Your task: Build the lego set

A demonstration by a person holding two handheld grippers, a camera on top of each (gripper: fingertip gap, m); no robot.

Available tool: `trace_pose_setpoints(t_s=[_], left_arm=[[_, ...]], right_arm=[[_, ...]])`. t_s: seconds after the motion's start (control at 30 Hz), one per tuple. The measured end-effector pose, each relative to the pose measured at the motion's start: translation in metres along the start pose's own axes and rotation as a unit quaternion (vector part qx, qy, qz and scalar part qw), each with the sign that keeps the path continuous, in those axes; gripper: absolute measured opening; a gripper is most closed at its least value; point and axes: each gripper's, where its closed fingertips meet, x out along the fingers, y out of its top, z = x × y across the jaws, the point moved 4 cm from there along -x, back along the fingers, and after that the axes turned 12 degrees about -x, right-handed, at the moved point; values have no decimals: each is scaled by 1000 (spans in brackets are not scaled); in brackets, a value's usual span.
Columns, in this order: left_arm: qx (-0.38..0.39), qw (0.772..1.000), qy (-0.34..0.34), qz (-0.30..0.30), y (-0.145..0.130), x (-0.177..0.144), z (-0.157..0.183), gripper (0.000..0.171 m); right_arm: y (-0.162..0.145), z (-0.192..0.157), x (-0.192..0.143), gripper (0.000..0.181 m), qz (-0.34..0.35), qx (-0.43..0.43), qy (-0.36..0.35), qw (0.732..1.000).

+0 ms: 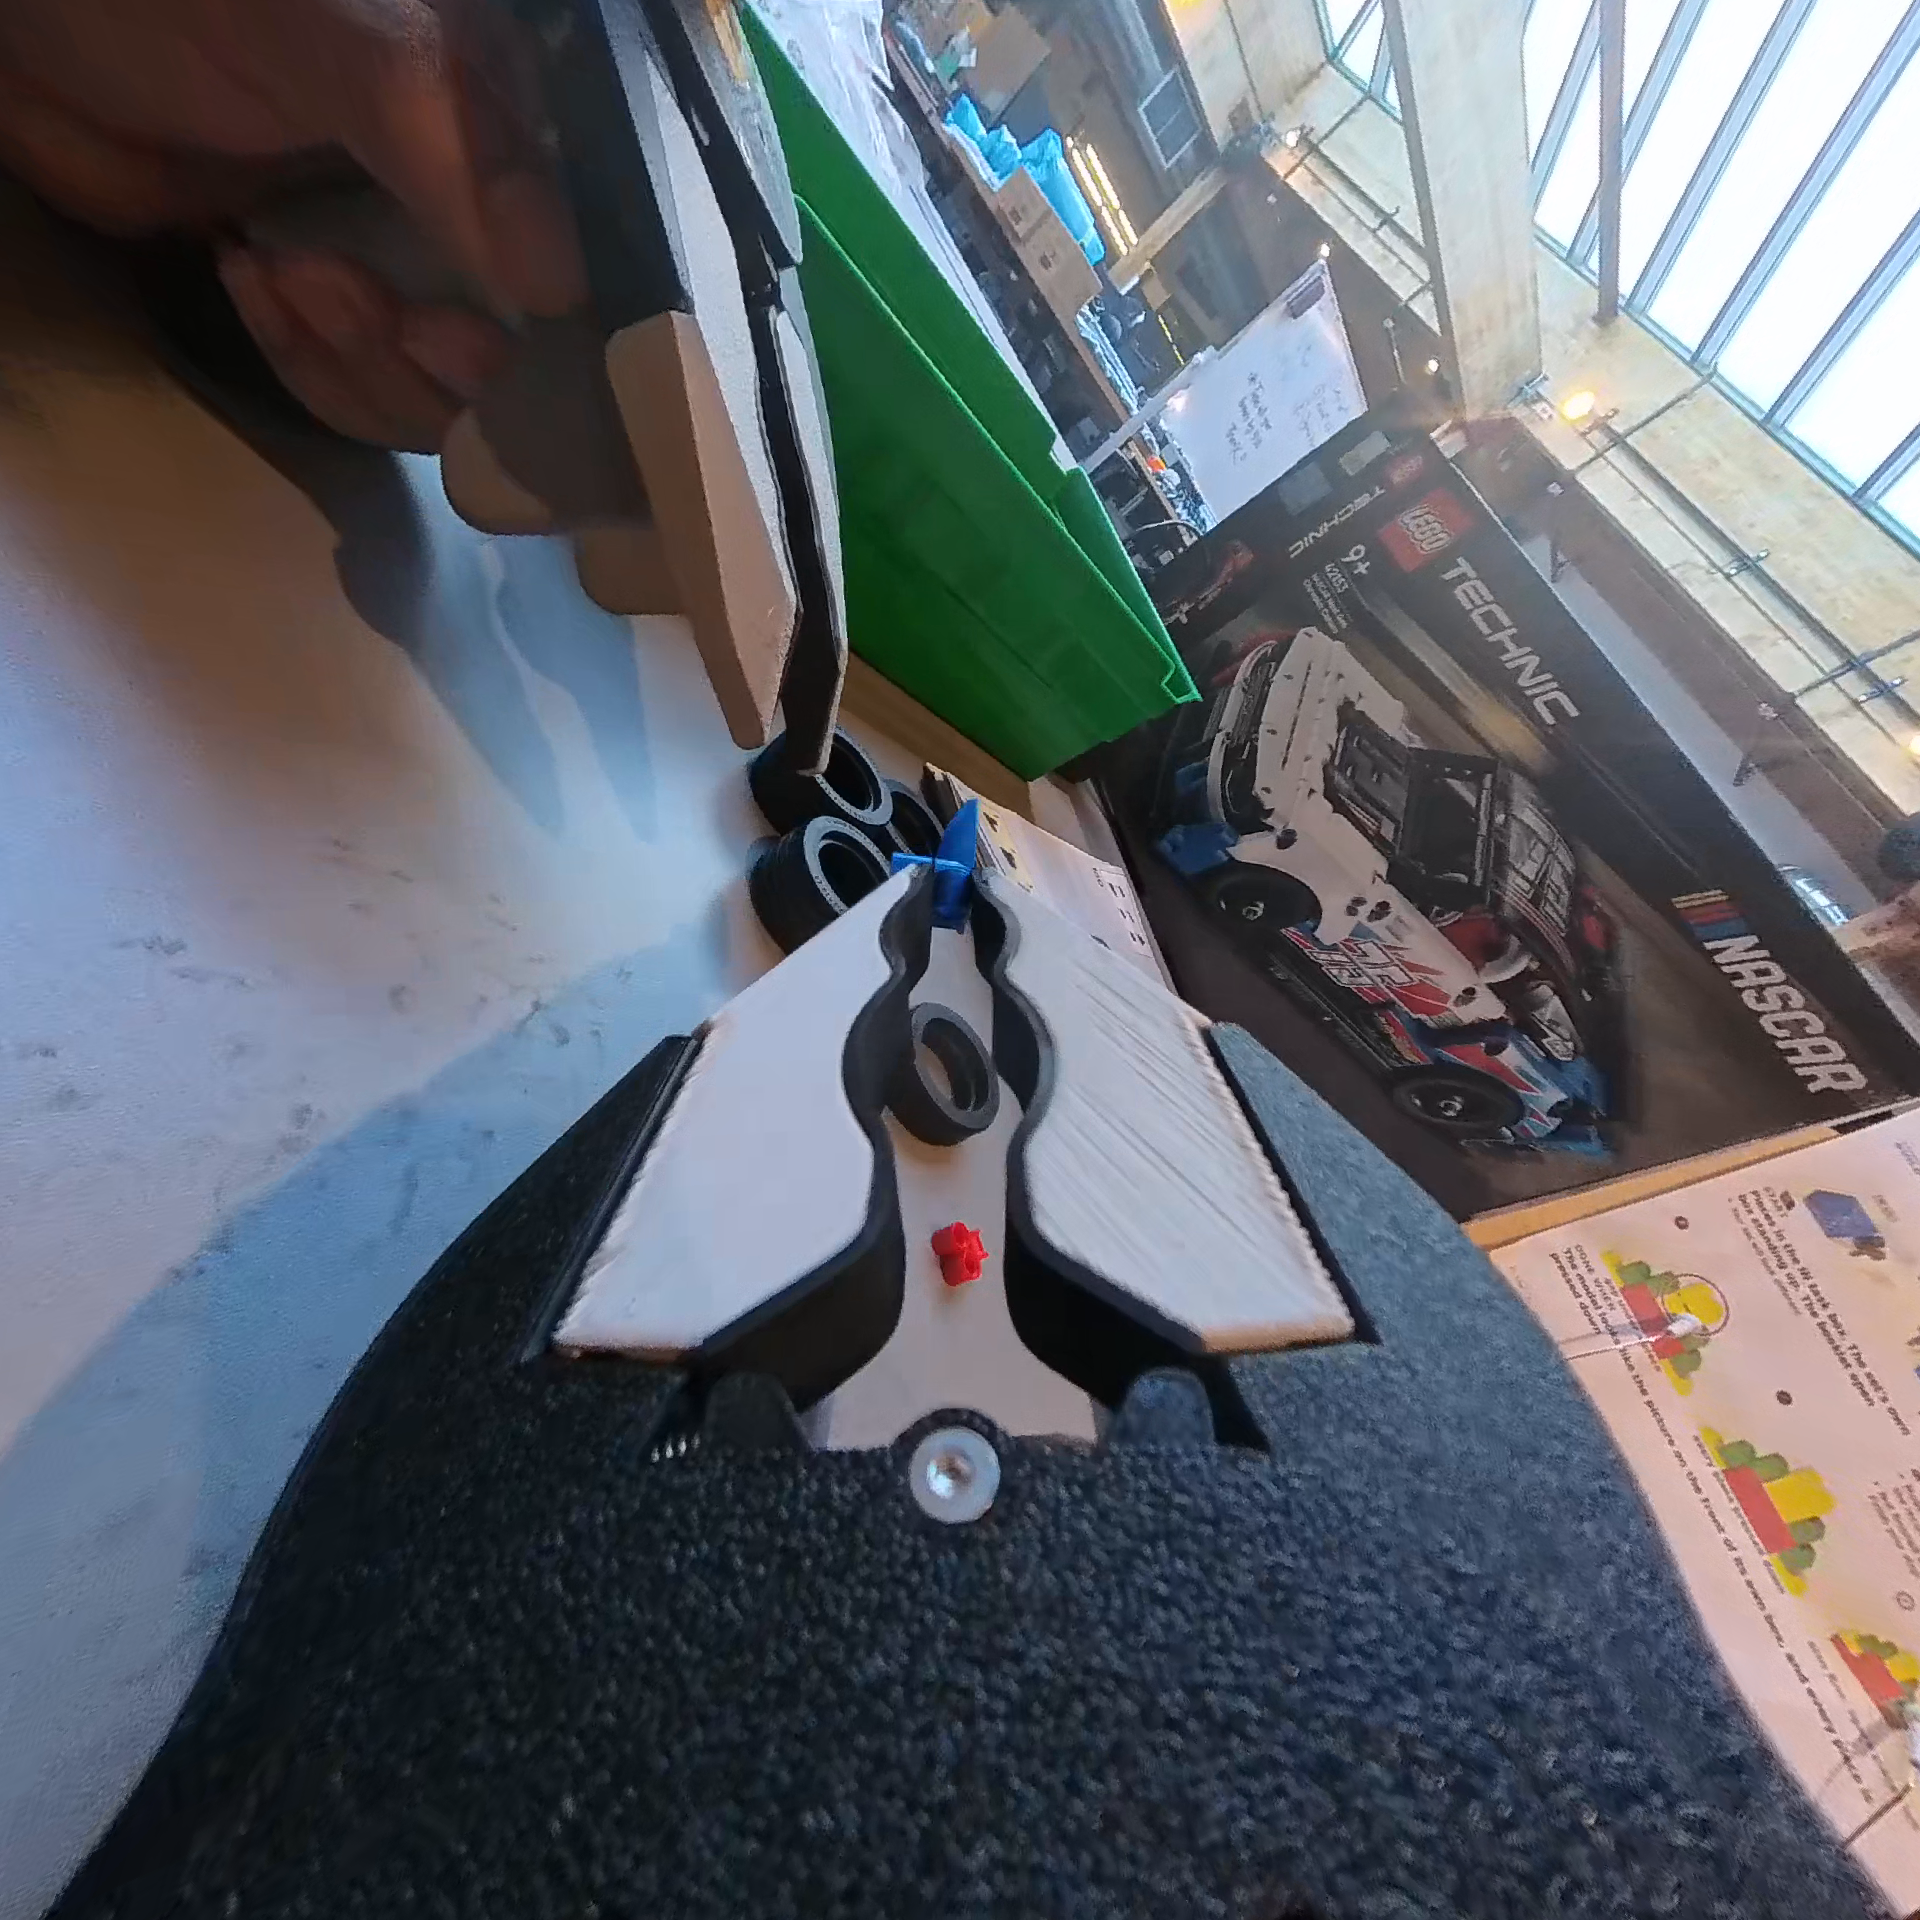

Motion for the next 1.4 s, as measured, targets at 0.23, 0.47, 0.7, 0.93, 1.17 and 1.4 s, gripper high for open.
trace_pose_setpoints(t_s=[0.23,0.47,0.7,0.93,1.17,1.4], left_arm=[[-3,1000,-2,-2,0,0,0,21],[3,1000,1,-7,-1,2,0,21],[5,1000,9,-4,-1,1,-1,21],[22,999,29,-14,-2,0,-6,26],[38,998,33,-30,-3,2,-9,29],[48,997,25,-48,-4,6,-9,27]], right_arm=[[-1,4,-2,7,7,18,-3,1000],[0,0,0,7,4,-11,-5,1000],[5,-12,4,7,2,-120,-17,993],[10,-23,6,7,15,-178,-11,984],[12,-29,8,7,25,-216,-9,976],[9,-39,11,7,25,-243,10,970]])
